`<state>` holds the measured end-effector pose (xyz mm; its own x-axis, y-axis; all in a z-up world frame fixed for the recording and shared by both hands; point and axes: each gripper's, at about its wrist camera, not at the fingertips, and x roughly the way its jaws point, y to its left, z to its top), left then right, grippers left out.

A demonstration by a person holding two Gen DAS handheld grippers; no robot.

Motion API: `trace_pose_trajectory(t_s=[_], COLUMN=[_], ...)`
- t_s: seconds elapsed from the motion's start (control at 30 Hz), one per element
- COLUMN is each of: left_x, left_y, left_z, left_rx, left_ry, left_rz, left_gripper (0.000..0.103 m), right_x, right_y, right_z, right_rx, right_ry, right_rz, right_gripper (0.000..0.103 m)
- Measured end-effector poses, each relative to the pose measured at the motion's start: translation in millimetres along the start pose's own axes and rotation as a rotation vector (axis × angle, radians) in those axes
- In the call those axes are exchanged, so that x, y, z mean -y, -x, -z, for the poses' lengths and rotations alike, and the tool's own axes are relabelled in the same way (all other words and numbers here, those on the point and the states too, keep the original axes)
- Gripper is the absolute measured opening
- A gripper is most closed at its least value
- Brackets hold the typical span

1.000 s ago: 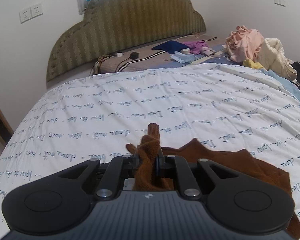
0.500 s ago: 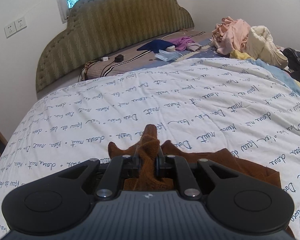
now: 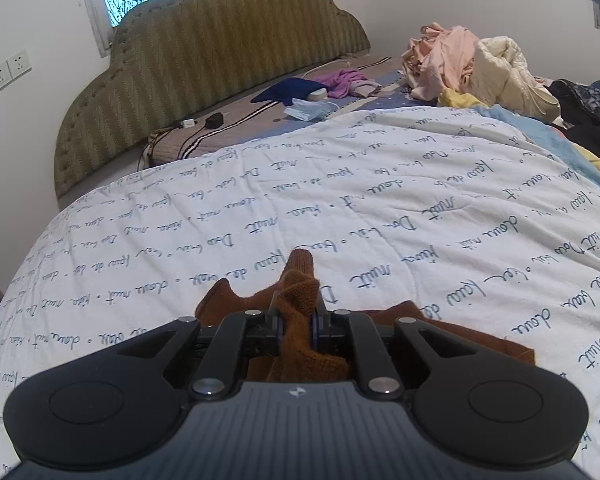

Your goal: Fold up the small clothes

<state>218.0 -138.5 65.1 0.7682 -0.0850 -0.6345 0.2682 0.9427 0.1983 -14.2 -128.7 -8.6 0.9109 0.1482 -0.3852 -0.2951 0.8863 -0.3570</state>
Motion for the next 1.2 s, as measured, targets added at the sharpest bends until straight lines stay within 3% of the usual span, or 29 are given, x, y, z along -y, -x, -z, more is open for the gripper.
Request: trace_pose_trajectory(t_s=[0.6, 1.2], left_x=[61.2, 88.4], left_y=[-29.1, -48.4], left_z=[-3.3, 1.4], left_rx=[-0.046, -0.083], left_ry=[-0.045, -0.067], left_rz=[0.040, 0.056], left_gripper=[0.012, 0.012], right_x=[45.1, 63.5], right_y=[8.0, 7.8], right_z=[31.6, 47.7], right_rx=[-0.075, -0.129], right_ry=[-0.166, -0.249], right_rz=[0.001, -0.018], right_gripper=[0.007, 0.007])
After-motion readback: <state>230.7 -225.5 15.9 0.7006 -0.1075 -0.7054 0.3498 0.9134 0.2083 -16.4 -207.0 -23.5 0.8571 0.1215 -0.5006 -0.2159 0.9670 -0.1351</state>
